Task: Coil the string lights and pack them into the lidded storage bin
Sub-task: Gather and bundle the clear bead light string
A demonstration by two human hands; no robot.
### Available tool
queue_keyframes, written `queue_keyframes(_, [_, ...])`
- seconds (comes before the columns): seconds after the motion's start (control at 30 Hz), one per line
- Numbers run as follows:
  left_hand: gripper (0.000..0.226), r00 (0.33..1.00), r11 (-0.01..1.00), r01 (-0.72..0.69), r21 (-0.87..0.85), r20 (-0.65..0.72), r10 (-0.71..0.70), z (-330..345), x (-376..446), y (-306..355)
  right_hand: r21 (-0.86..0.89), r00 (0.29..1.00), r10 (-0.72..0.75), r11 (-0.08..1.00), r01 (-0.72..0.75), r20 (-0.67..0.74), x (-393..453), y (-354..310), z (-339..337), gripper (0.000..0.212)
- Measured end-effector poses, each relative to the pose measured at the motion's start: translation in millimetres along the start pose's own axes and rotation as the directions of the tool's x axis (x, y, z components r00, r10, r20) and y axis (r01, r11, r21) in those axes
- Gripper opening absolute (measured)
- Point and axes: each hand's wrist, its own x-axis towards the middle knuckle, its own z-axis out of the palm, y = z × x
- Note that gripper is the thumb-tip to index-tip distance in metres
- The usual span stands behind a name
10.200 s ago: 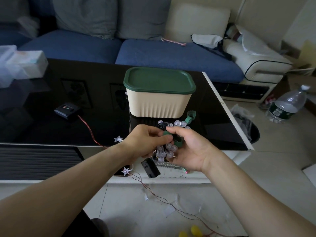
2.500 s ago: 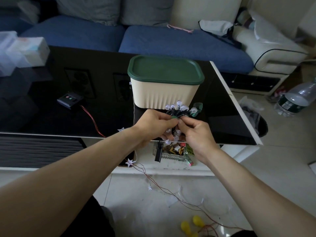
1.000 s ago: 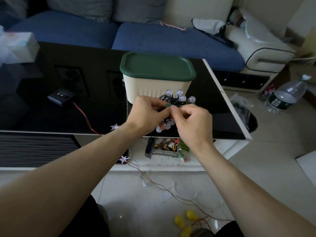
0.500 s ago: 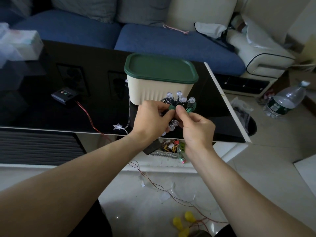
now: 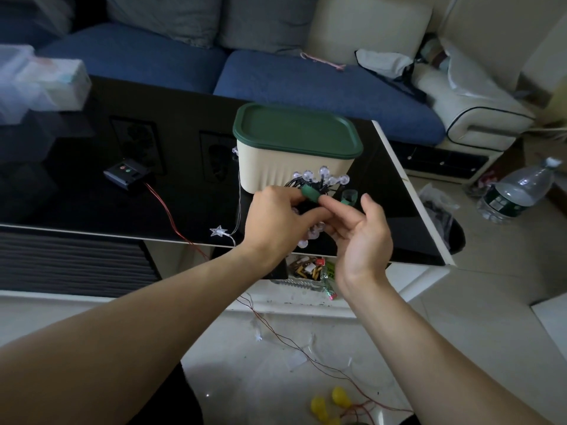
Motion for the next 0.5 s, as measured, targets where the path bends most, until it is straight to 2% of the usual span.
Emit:
queue_keyframes(0.17, [0.024,0.966,0.943,0.249,-0.221,-0.009,-0.257,-5,1,3,0.072,0.992,0.065,0.995,-0.074,0.113,5,-2,-2,0.058])
queue_keyframes(0.3, [0.022,0.862,0.755,0.472,-0.456,0.06,-0.503,-2,4,3,0.103,0.987,0.103,0.988,-0.116,0.125,6,-2,-1,0.049])
queue_keyframes(0.4, [0.021,0.787,0.636,0.582,-0.507,0.153,-0.598,-3,11,0,0.115,0.986,0.115,0.985,-0.129,0.12,6,0,1,0.03])
queue_keyframes(0.5, [0.026,0.729,0.56,0.651,-0.513,0.218,-0.648,-4,15,-3,0.095,0.982,0.132,0.985,-0.145,0.134,6,1,2,0.015])
